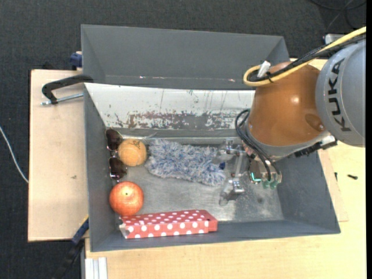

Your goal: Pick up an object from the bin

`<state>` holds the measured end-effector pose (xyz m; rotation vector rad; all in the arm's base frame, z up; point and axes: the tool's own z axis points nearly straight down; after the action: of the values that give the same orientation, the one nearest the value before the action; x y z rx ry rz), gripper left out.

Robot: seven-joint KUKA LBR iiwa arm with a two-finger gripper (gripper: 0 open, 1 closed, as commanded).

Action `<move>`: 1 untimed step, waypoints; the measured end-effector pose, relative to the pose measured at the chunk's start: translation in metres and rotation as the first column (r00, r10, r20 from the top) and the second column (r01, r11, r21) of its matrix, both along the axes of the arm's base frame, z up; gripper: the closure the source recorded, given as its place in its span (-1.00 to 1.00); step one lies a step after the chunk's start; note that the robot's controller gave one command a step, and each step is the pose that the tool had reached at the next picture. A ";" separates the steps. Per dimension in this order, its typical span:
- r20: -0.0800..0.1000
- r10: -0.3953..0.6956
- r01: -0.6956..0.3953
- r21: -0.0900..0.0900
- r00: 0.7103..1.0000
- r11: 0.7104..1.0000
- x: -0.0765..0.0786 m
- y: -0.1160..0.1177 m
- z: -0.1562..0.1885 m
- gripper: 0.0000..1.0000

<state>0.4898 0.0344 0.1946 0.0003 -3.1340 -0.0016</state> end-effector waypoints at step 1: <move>0.008 0.000 0.000 0.000 1.000 1.000 0.002 0.000 0.004 -1.00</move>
Offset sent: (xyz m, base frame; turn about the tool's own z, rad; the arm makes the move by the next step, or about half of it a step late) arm 0.0653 0.0501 -0.0702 -0.0412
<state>0.4915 0.0343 0.1983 0.0001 -3.1423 -0.0021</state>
